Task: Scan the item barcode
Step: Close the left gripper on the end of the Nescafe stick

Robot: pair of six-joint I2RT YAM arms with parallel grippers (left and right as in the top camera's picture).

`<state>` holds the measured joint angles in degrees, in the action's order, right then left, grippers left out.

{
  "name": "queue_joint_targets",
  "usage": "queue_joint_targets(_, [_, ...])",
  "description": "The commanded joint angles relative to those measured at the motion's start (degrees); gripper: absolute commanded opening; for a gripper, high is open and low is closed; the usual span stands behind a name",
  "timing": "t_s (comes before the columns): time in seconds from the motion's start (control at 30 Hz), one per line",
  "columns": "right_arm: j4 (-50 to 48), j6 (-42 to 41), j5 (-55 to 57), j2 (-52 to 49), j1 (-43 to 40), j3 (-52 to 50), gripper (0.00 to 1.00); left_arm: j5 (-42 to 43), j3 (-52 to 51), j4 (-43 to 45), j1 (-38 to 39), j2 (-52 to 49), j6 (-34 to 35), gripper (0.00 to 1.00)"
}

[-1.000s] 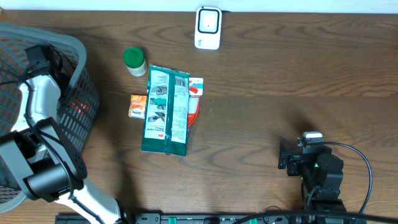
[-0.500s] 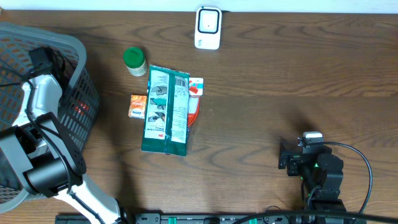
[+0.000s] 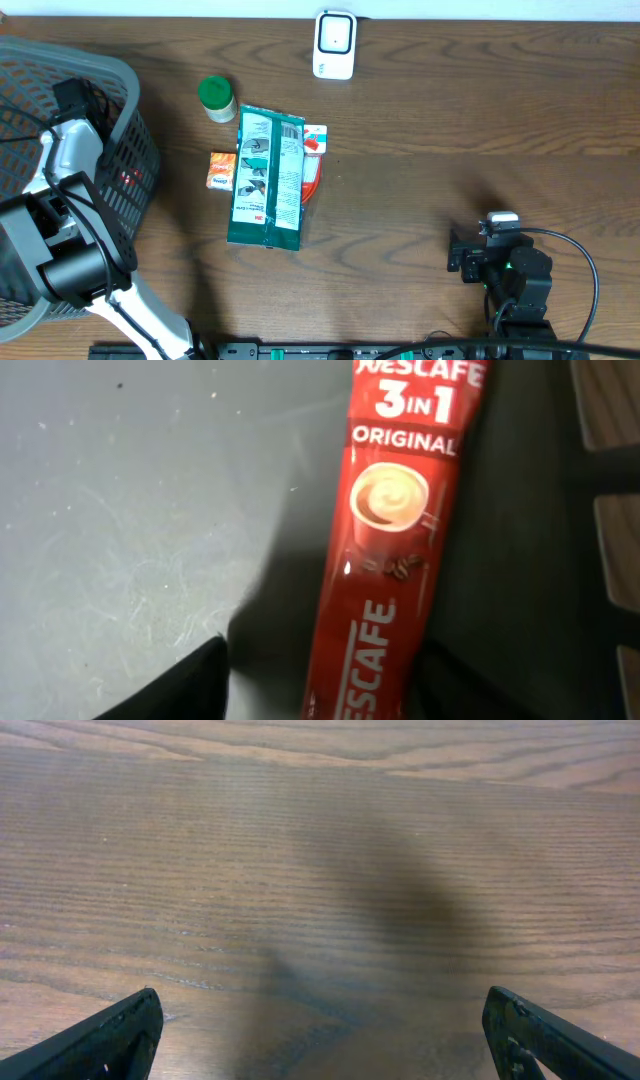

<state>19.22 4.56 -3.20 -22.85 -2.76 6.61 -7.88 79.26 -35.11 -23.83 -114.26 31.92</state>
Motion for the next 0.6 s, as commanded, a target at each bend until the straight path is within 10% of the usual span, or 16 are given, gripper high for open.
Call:
queue_joint_targets(0.0, [-0.1,-0.9,-0.2,0.1,-0.2,-0.1,0.99,-1.2,-0.3,-0.4,0.1,-1.9,-0.1,0.50])
queue_joint_targets(0.57, [-0.1,-0.9,-0.2,0.1,-0.2,-0.1,0.99,-1.1,-0.3,-0.4,0.1,-1.9,-0.1,0.08])
